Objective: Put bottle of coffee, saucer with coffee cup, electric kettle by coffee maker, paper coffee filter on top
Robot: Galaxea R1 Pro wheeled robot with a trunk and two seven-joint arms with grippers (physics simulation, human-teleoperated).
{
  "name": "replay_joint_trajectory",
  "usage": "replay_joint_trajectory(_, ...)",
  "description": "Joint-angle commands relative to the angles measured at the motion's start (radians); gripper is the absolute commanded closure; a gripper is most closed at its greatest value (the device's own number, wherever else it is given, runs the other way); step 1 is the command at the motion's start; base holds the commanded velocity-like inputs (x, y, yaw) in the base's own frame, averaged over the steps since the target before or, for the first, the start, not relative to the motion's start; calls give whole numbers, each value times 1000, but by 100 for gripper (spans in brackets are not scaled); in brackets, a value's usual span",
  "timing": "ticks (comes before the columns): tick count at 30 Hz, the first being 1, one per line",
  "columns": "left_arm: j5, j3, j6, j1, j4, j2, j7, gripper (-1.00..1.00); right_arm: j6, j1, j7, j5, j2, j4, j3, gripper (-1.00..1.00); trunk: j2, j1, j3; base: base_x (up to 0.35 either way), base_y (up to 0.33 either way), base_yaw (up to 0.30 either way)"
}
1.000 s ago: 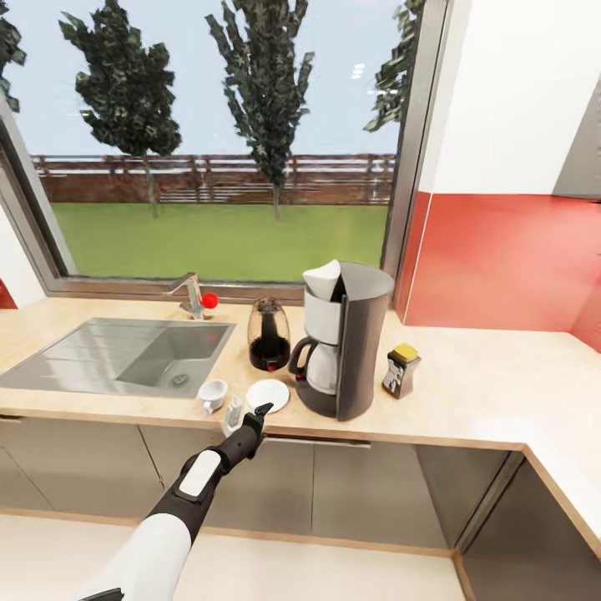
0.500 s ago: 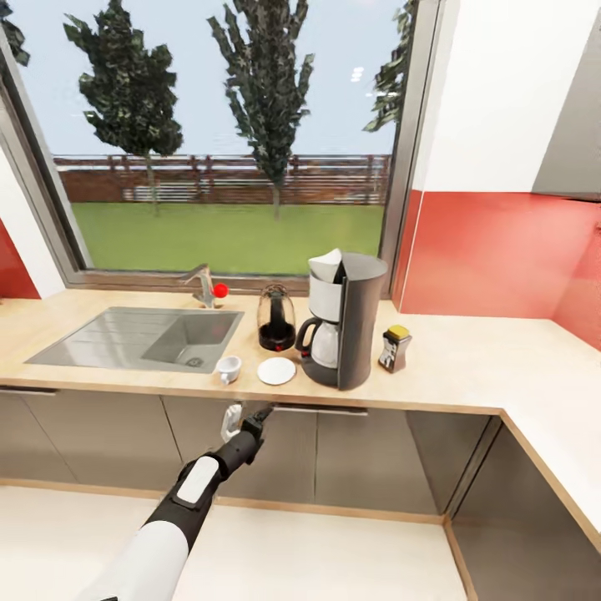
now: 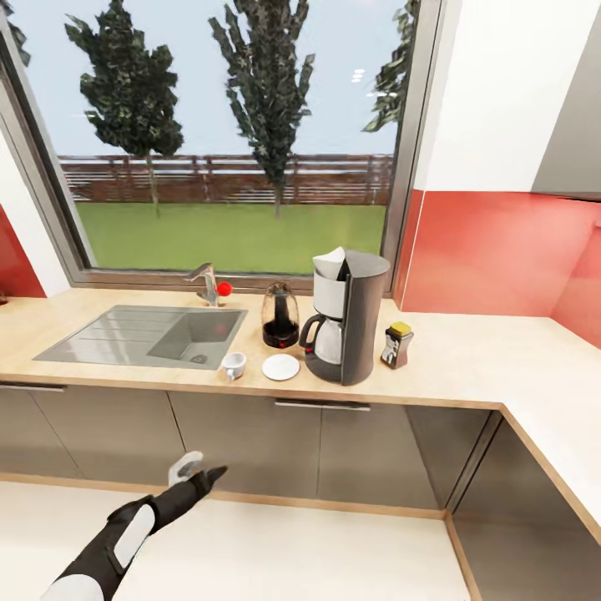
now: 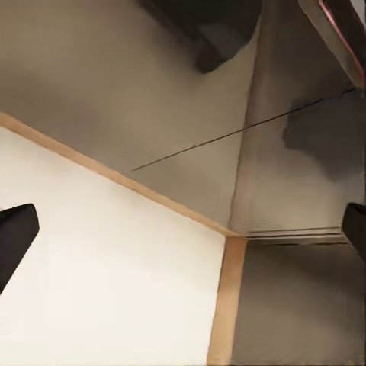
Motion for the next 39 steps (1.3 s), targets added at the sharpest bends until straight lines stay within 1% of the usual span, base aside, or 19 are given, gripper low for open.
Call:
replay_joint_trajectory(1,-9,2,9,-1,0,9,-16,-100,4,0,-3,1,1,-2,-5,-100,-2,1,-2,0,0,0)
replay_joint_trajectory(2,-49,-1,7,-2,-1,29,-53,-100,4,0,-3,1,0,-1,-5,-100,-2,1,-2,0,0,0)
replay_joint_trajectory(3,-62,-1,7,-3,-2,34,-65,-100,4,0,-3,1,0,-1,-5,-100,-2,1,-2,0,0,0)
replay_joint_trajectory(4,-87,-2,6,-6,-3,45,-88,-100,4,0,-3,1,0,-1,-5,-100,-2,1,-2,0,0,0)
replay_joint_trajectory(7,-143,0,5,-13,-32,88,-145,-100,5,0,-4,1,0,-1,-5,-100,-2,1,-2,0,0,0)
replay_joint_trajectory(9,-159,2,9,-16,-72,119,-169,-100,5,0,-4,1,1,-1,-5,-100,-2,1,-2,0,0,0)
replay_joint_trajectory(10,-161,3,11,-16,-83,127,-172,-100,5,0,-4,1,2,-1,-4,-100,-2,1,-2,0,0,0)
replay_joint_trajectory(12,-167,6,21,-30,-138,160,-180,-100,5,0,-4,1,3,-1,-4,-100,-2,1,-2,0,0,0)
replay_joint_trajectory(13,-171,4,98,-103,-181,187,-182,-100,5,0,-4,1,4,-1,-5,-100,-2,1,-2,0,0,0)
replay_joint_trajectory(17,-189,-1,273,-228,-197,197,-180,-100,5,3,-4,1,4,-1,-5,-100,-2,1,-2,0,0,0)
replay_joint_trajectory(19,-229,-1,317,-293,-199,198,-179,-100,5,3,-3,1,5,-1,-5,-100,-2,1,-2,0,0,0)
replay_joint_trajectory(20,-275,-2,333,-341,-198,196,-178,-100,5,4,-1,0,6,-1,-5,-100,-2,1,-2,0,0,0)
replay_joint_trajectory(21,-416,-2,459,-462,-194,185,-179,-100,5,4,1,-1,8,-1,-5,-100,-2,1,-2,0,0,0)
replay_joint_trajectory(23,-432,-3,531,-499,-199,182,-180,-100,5,4,2,-3,8,-2,-5,-100,-2,1,-2,0,0,0)
replay_joint_trajectory(25,-439,-7,550,-518,-201,183,-179,-100,5,4,2,-4,9,-2,-5,-100,-2,1,-2,0,0,0)
replay_joint_trajectory(27,-446,-23,557,-529,-202,185,-179,-100,5,4,2,-4,9,-2,-5,-100,-2,1,-2,0,0,0)
replay_joint_trajectory(31,-456,-72,564,-538,-204,187,-178,-100,6,4,2,-6,9,-3,-5,-100,-2,1,-2,0,0,0)
replay_joint_trajectory(34,-460,-81,565,-536,-205,187,-178,-100,7,4,3,-6,11,-1,-5,-100,-2,1,-2,0,0,0)
replay_joint_trajectory(39,-495,-84,565,-532,-205,187,-177,-100,7,4,4,-3,49,-1,-5,-100,-2,1,-2,39,5,0)
